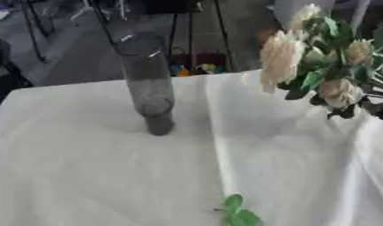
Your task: Arrange flowers into the vase.
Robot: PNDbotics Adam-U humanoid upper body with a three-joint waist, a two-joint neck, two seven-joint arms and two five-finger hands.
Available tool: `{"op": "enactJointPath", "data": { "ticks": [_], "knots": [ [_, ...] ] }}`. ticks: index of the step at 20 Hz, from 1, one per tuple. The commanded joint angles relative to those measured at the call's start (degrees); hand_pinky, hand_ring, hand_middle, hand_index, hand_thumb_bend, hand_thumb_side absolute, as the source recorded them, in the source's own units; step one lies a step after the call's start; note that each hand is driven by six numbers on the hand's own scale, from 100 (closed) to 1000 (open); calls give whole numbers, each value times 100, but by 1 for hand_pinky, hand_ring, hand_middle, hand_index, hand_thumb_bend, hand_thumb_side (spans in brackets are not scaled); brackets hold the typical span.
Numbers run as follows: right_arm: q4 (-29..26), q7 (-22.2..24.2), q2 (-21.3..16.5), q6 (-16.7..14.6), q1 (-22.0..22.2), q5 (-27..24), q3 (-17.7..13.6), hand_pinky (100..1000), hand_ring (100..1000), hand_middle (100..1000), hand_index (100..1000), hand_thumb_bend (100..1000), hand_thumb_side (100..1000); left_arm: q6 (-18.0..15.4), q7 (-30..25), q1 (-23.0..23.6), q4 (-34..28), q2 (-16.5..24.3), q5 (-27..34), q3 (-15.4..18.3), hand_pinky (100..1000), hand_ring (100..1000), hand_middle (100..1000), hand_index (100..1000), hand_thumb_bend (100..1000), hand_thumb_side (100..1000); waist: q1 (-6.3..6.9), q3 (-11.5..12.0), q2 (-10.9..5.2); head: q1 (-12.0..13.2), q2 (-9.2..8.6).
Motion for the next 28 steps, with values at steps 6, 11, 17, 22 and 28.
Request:
{"op": "enactJointPath", "data": {
  "ticks": [6, 11, 17, 22, 28],
  "knots": [
    [-1032, 173, -338, 712, -652, -230, -66, 100, 100, 100, 100, 385, 423, -3, 3, -64, -72, 122, -14, 15, 901, 1000, 881, 970, 377, 1000, -53, 43, -96, 190, -9],
    [-1460, 467, -157, 1235, -1258, -508, 85, 100, 100, 100, 100, 403, 418, -12, 4, -66, -72, 122, -21, 5, 901, 1000, 881, 970, 377, 1000, -99, 90, -92, 289, -6],
    [-1567, 514, 336, 1693, -2090, -775, 339, 100, 100, 100, 100, 416, 413, -24, 7, -77, -72, 109, -15, -13, 901, 1000, 882, 970, 377, 1000, -145, 143, -60, 335, -47],
    [-1362, 180, 963, 1927, -2805, -1167, 398, 100, 100, 100, 100, 428, 406, -29, 9, -90, -72, 95, -5, -27, 901, 1000, 882, 970, 376, 1000, -171, 176, -26, 288, -85],
    [-1046, -214, 1663, 1852, -3515, -1418, 440, 100, 100, 100, 100, 428, 403, -41, 1, -140, -72, 74, 15, -55, 901, 1000, 882, 970, 376, 1000, -202, 248, 37, 210, -155]
  ]
}}
